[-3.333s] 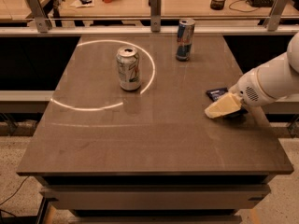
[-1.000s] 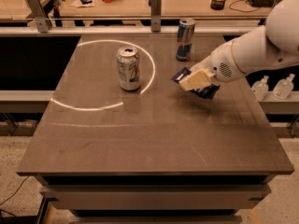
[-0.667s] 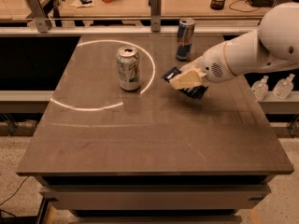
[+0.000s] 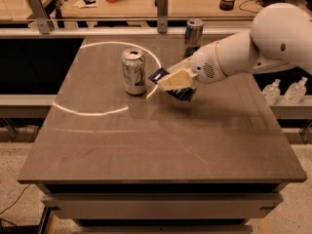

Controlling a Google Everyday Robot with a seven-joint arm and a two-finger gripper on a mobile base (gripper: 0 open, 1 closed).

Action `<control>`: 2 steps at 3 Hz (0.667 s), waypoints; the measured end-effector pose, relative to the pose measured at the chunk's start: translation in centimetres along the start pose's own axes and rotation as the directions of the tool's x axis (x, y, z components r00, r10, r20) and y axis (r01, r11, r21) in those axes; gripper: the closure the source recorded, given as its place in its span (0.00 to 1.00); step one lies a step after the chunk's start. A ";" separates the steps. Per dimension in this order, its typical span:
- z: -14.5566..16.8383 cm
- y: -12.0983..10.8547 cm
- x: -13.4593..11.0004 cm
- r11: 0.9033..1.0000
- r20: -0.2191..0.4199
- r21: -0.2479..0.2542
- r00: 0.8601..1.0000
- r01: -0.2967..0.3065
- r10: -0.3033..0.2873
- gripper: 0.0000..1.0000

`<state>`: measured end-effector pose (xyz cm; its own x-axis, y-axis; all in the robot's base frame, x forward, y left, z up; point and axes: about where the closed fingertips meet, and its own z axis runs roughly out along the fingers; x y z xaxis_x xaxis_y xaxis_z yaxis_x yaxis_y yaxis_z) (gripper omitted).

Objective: Move rxbar blueberry near redbull can

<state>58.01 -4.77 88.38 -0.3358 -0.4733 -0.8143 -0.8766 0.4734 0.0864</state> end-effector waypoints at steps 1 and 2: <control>1.4 1.3 -0.8 0.999 0.005 -0.042 1.000 0.024 -0.024 1.00; 2.5 1.9 -0.5 0.998 -0.007 -0.061 0.999 0.031 -0.032 1.00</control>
Offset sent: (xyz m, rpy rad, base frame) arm -0.0078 0.0388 -0.0202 -0.0061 0.0204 0.0855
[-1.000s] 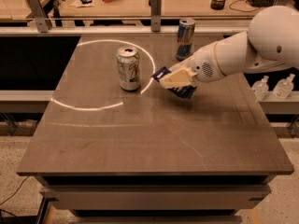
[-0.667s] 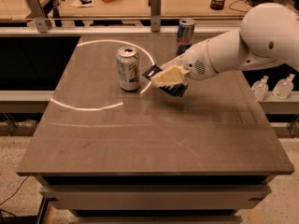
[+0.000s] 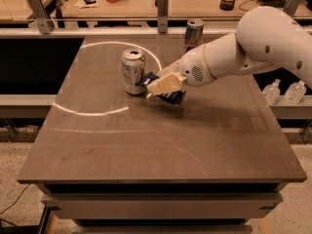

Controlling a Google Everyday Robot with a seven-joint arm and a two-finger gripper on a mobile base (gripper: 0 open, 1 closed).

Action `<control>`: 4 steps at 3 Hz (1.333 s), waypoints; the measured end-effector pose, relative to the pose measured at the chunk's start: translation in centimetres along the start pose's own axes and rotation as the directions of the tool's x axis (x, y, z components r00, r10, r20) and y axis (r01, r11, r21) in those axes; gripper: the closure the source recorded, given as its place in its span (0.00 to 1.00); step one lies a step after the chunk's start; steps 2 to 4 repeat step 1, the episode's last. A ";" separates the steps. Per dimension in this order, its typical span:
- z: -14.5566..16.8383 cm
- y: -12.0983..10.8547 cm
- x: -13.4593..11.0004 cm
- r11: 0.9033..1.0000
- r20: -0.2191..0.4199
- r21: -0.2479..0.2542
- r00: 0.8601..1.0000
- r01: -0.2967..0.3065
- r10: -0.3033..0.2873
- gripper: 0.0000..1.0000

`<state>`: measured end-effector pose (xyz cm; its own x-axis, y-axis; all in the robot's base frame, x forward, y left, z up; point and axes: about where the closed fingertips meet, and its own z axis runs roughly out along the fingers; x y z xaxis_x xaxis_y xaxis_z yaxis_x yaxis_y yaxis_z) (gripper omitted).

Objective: Move rxbar blueberry near redbull can

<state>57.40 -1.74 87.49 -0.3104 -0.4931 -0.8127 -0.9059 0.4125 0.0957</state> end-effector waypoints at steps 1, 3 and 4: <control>0.1 0.1 -0.1 1.000 -0.001 -0.003 1.000 0.002 -0.002 0.82; 0.1 0.1 -0.1 1.000 -0.001 -0.003 1.000 0.002 -0.002 0.82; 0.1 0.1 -0.1 1.000 -0.001 -0.003 1.000 0.002 -0.002 0.82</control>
Offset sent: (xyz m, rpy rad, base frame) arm 0.0000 0.0000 0.0000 0.0000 0.0000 0.0000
